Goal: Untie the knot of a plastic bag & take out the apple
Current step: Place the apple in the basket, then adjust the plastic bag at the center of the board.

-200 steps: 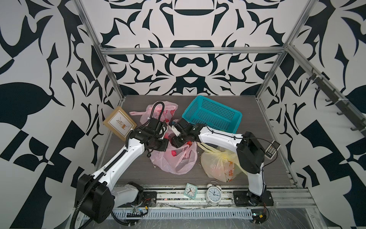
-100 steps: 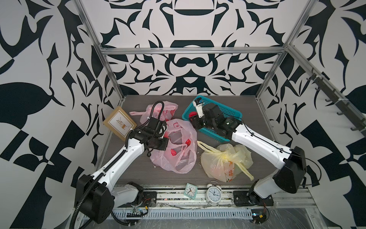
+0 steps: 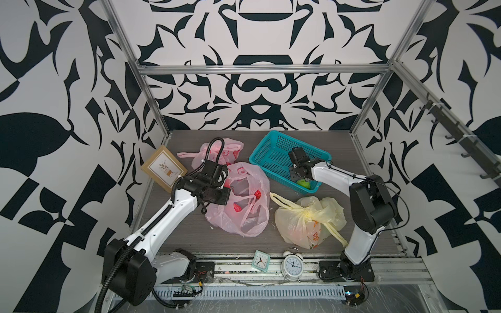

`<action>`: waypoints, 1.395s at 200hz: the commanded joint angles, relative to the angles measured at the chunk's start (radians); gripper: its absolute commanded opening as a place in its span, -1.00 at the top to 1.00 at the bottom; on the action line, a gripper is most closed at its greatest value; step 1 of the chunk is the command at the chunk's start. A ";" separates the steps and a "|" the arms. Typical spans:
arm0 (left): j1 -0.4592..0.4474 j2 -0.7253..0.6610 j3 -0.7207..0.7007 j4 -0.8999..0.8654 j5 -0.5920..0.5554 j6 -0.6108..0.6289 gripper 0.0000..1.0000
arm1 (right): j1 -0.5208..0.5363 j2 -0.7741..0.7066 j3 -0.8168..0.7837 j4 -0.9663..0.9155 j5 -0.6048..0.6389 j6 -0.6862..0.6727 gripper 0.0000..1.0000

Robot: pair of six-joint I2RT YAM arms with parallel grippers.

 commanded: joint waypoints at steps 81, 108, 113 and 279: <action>0.004 -0.044 0.024 -0.012 -0.104 -0.003 1.00 | 0.041 -0.237 0.047 0.002 -0.268 -0.079 -0.44; 0.004 -0.039 0.024 -0.025 -0.098 0.005 1.00 | 0.123 -0.365 0.021 0.052 -0.464 -0.140 -0.18; 0.003 -0.035 0.025 -0.025 -0.095 0.006 1.00 | 0.141 -0.383 0.015 0.062 -0.505 -0.142 -0.10; 0.002 0.001 0.113 -0.227 0.080 0.184 1.00 | 0.412 0.065 0.251 0.025 -0.672 0.015 -0.12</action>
